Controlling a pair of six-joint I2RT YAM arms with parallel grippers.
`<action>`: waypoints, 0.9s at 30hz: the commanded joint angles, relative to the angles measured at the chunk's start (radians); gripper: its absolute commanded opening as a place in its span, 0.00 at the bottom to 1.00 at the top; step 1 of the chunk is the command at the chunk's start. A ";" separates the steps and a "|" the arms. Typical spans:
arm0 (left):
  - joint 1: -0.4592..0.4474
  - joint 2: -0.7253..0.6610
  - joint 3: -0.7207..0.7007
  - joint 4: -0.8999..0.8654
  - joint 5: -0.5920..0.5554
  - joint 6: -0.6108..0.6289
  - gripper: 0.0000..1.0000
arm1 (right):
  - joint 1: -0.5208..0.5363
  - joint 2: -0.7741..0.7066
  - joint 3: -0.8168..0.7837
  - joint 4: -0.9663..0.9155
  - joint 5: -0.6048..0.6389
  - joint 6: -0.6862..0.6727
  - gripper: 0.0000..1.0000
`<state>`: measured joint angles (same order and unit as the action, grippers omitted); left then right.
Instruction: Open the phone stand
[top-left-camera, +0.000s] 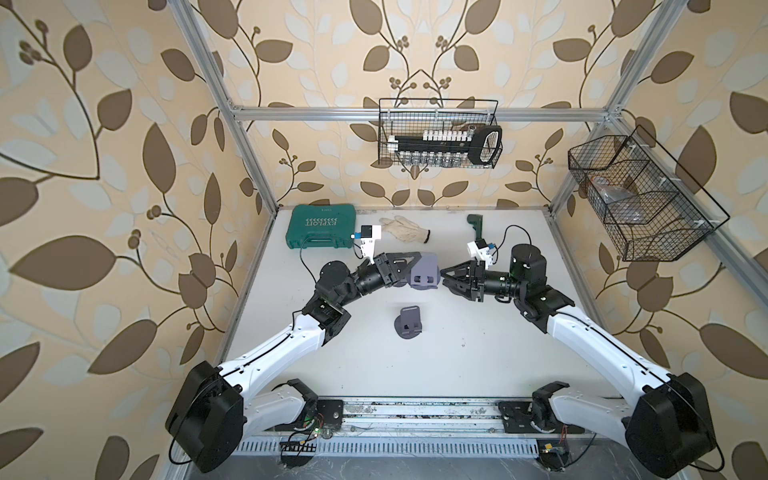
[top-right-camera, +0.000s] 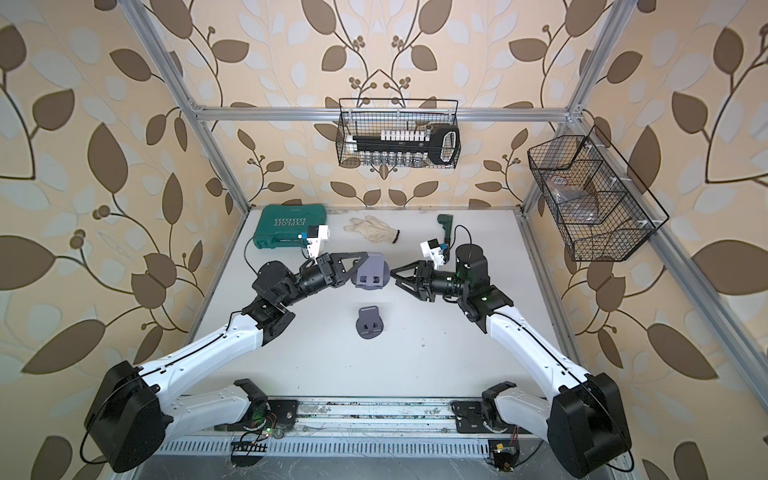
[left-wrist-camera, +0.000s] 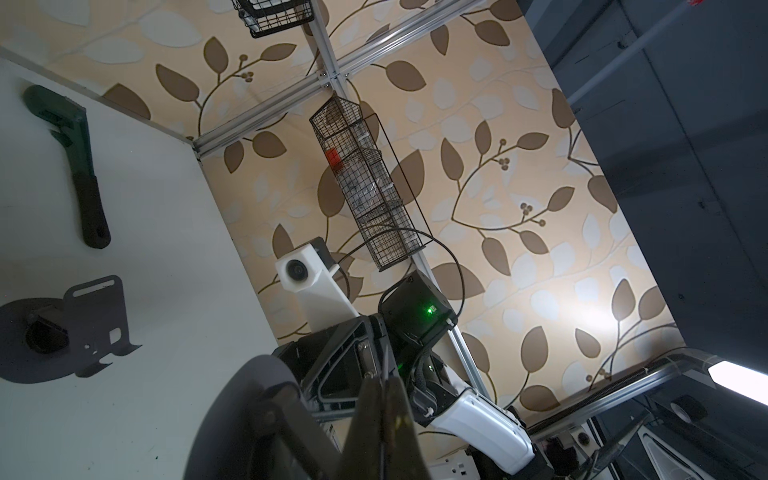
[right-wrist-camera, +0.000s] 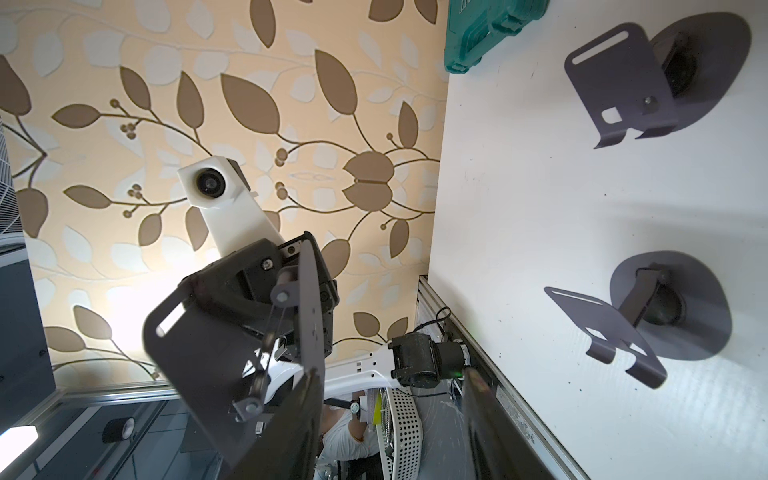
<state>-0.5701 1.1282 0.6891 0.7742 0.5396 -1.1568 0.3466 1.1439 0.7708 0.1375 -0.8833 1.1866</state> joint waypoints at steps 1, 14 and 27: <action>-0.006 -0.030 -0.002 0.037 -0.012 0.034 0.00 | 0.000 -0.029 0.009 0.025 0.007 0.013 0.50; -0.006 -0.022 -0.002 0.032 0.008 0.032 0.00 | 0.070 0.090 0.070 0.129 -0.011 0.040 0.42; -0.008 0.018 0.001 0.091 0.054 -0.002 0.00 | 0.094 0.159 0.103 0.158 0.007 0.039 0.13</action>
<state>-0.5686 1.1385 0.6811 0.7563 0.5442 -1.1427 0.4297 1.2793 0.8410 0.2695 -0.8799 1.2312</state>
